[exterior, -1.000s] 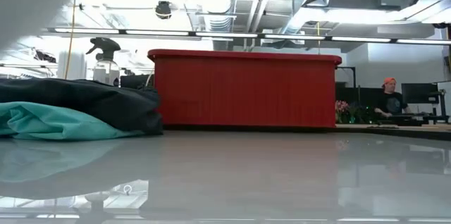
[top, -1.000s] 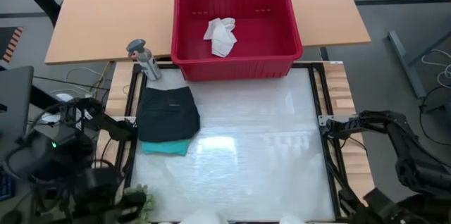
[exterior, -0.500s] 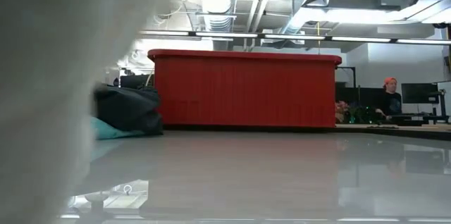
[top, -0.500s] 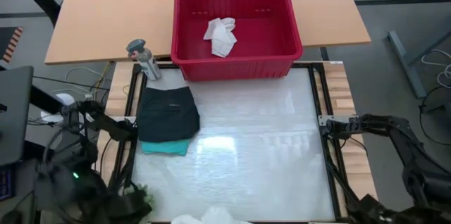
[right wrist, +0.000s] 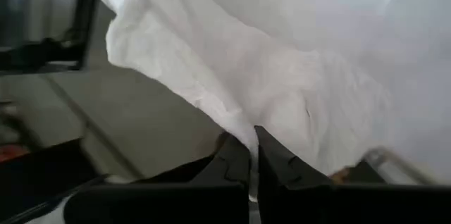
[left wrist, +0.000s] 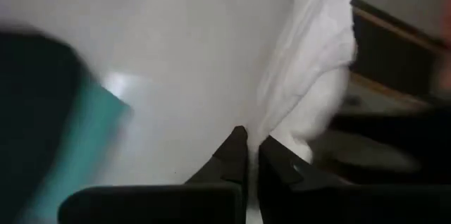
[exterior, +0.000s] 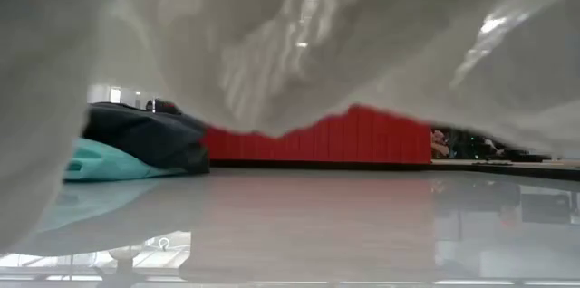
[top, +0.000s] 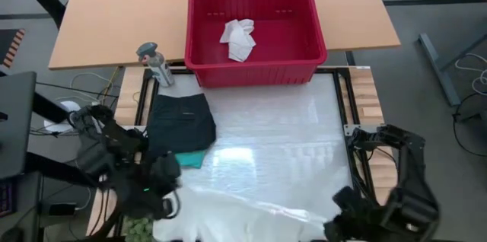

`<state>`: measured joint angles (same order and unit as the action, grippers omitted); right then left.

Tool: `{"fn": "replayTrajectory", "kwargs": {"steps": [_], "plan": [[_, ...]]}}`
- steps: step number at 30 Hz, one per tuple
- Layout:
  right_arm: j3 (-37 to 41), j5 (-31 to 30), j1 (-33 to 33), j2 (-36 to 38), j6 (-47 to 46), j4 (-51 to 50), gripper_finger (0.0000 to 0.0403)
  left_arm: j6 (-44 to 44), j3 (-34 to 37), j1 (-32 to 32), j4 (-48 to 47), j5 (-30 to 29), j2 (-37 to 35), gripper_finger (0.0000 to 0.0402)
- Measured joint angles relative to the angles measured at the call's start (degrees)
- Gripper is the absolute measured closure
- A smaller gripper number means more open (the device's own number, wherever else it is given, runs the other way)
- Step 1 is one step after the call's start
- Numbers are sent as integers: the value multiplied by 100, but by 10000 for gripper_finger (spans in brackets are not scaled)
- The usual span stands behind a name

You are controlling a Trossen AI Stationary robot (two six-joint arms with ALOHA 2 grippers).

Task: Fold laundry
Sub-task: Fold the white dress

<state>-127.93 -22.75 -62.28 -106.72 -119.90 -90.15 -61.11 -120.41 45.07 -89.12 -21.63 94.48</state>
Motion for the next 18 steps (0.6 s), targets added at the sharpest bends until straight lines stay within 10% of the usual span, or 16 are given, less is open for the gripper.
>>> {"fn": "replayTrajectory", "kwargs": {"steps": [18], "plan": [[3824,467,2919,914,2127,18,378,3761,1946,-2068,-86,-2031,57,401]]}}
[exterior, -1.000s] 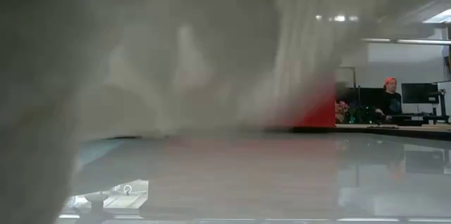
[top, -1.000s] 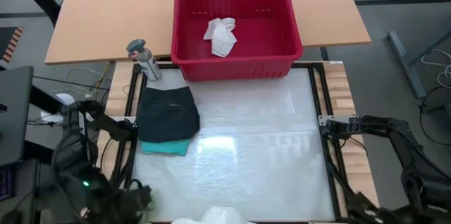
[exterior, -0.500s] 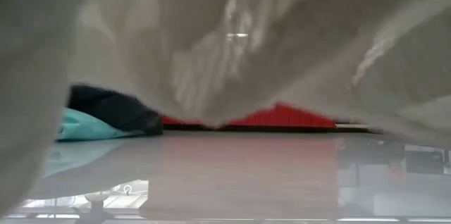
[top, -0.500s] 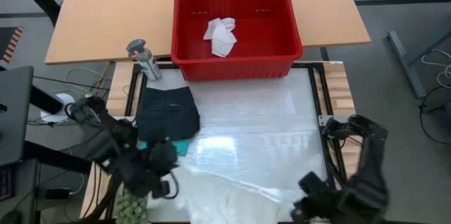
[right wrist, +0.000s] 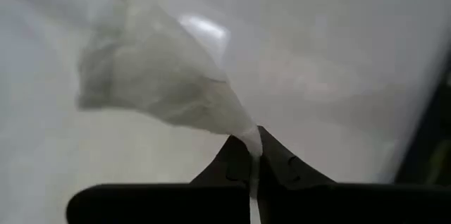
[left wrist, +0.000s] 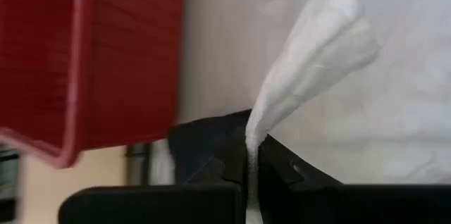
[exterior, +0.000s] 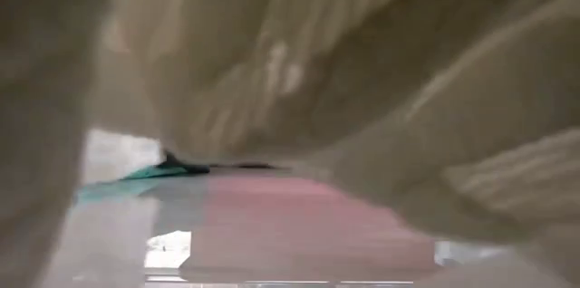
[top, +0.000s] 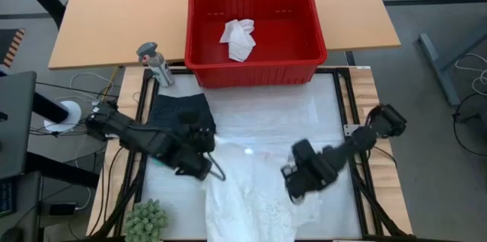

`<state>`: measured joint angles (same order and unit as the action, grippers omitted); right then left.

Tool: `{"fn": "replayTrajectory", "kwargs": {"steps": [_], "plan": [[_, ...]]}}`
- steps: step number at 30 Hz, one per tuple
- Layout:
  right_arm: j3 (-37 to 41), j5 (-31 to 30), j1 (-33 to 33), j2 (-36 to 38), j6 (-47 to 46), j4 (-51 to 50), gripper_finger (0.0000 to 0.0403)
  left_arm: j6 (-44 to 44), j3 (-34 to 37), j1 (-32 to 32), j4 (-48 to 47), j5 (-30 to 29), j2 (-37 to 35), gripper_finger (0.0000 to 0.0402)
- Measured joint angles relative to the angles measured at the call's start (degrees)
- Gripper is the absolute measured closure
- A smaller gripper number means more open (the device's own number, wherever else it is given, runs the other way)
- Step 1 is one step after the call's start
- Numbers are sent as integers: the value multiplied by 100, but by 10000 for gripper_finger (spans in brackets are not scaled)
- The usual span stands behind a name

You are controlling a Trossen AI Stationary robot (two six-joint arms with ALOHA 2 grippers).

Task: Fold laundry
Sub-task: Fold the white dress

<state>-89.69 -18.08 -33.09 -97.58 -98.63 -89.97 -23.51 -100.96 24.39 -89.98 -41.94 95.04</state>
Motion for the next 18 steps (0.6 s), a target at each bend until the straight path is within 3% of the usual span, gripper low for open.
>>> {"fn": "replayTrajectory", "kwargs": {"steps": [5,9,18], "plan": [[1026,-21,930,741,606,-1,374,432,836,-774,159,-232,4,401],[1576,-446,1709,1232,1165,23,376,1001,1382,-1378,864,-239,7,401],[1909,-1061,3574,1762,3217,14,367,1967,1673,-2397,2518,-355,7,401]]}}
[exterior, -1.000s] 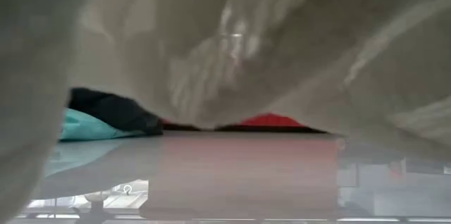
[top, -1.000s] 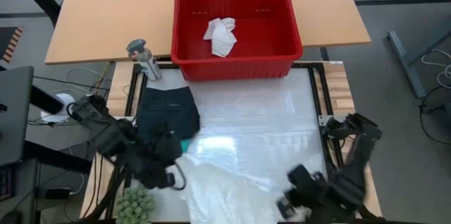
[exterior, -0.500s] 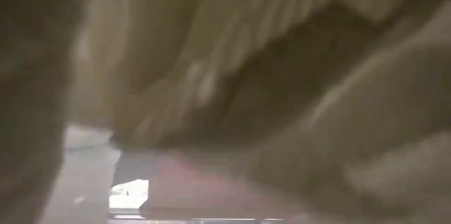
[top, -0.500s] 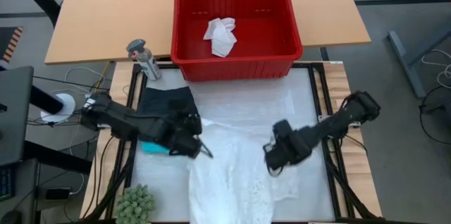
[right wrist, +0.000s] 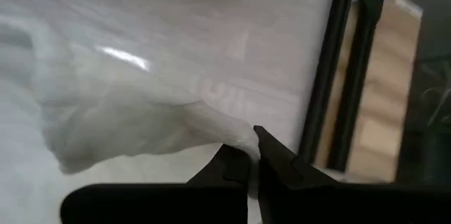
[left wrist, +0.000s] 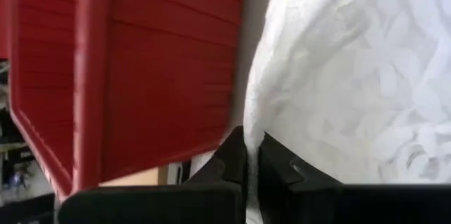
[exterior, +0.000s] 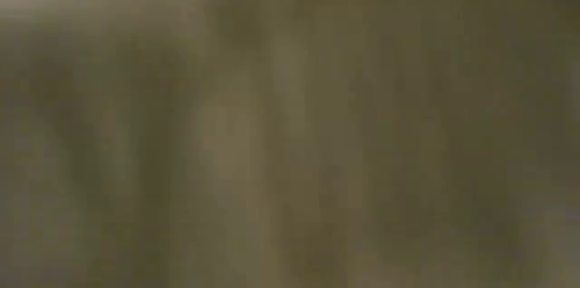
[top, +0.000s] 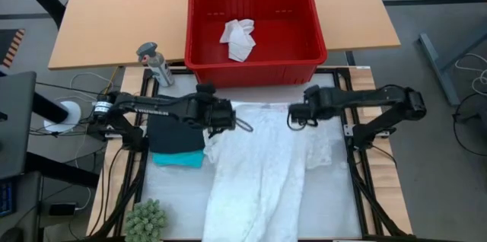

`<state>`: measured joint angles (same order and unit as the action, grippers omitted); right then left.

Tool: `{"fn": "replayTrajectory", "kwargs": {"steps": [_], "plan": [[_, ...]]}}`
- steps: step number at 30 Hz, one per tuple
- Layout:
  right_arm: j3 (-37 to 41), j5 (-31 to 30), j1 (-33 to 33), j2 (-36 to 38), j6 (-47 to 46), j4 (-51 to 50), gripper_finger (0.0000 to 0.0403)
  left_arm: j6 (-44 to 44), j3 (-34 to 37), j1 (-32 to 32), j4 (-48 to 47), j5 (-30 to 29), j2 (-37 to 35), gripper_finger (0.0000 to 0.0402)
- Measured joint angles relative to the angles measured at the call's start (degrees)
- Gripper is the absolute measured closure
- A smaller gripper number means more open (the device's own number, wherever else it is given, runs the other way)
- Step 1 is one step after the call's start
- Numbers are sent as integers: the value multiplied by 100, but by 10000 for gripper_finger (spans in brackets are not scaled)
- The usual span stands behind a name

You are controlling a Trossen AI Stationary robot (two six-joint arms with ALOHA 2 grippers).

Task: Fold laundry
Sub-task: Fold the white dress

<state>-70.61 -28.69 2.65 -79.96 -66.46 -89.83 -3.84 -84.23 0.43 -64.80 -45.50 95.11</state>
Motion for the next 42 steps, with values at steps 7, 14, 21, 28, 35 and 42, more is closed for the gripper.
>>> {"fn": "replayTrajectory", "kwargs": {"steps": [7,14,21,28,35,42], "plan": [[0,-1,630,11,1334,1,341,1476,-261,-268,252,927,3,359],[0,-113,923,11,1949,-20,256,2163,-411,-306,99,868,8,271],[0,-239,1254,314,2140,175,194,1063,-743,-293,-464,67,7,231],[0,834,805,984,2642,1136,199,207,-1241,-235,-87,4832,-272,241],[-2,1667,-502,1173,2056,1865,218,42,-1033,585,-44,4600,-328,241],[81,1672,-2087,363,158,2009,243,-190,-16,1262,1231,4174,-313,241]]}}
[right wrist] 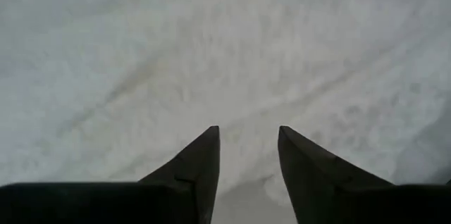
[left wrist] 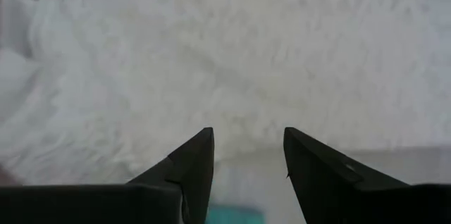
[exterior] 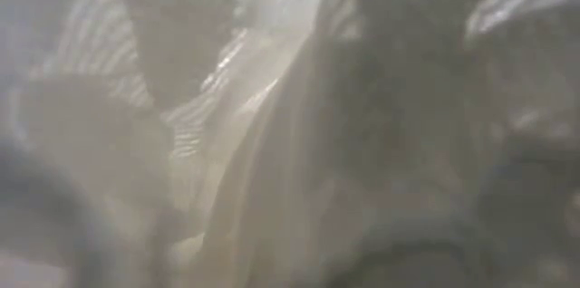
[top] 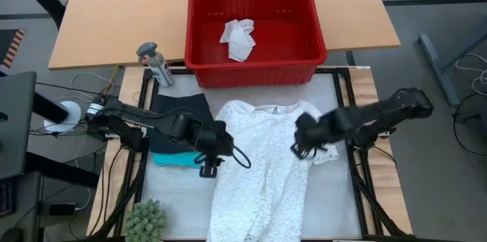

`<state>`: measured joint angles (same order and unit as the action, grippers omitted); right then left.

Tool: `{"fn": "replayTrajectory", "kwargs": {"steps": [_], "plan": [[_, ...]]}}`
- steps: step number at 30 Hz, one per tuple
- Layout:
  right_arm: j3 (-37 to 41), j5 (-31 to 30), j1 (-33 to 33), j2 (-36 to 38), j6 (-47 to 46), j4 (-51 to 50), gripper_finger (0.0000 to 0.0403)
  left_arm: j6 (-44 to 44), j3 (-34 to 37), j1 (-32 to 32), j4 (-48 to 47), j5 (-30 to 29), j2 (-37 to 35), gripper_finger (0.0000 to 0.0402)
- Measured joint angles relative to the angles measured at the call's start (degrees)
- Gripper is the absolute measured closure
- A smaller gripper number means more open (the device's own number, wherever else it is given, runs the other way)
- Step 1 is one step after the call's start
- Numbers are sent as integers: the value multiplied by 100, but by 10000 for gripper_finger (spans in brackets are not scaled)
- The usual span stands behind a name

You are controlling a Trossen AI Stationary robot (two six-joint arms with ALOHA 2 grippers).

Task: Fold laundry
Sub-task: Fold the white dress

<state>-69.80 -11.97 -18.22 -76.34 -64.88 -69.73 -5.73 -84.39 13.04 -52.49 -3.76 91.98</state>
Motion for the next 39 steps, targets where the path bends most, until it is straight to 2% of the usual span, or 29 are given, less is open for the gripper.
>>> {"fn": "replayTrajectory", "kwargs": {"steps": [6,11,18,22,27,32,34,37,39], "plan": [[45,298,-1098,-1093,-810,201,307,-431,883,93,1365,55,0,244],[45,469,-1558,-1828,-1166,726,385,-506,1435,92,2057,157,0,286],[45,682,-1611,-2418,-1326,1690,377,-899,1955,63,2598,145,0,387],[45,969,-1615,-2721,-1223,1766,388,-1147,2188,95,2821,175,0,395],[45,1373,-1615,-2986,-1171,1129,388,-1586,2492,110,3252,176,0,400],[69,1527,-1442,-3167,-903,-141,388,-2266,2706,217,3772,178,0,400],[76,1438,-1264,-3182,-672,-701,388,-2478,2718,301,3974,196,0,401],[216,992,-811,-3157,-268,-1893,388,-2740,2718,461,4160,189,0,401],[416,561,-377,-3020,60,-2013,388,-2827,2718,572,4316,187,0,401]]}}
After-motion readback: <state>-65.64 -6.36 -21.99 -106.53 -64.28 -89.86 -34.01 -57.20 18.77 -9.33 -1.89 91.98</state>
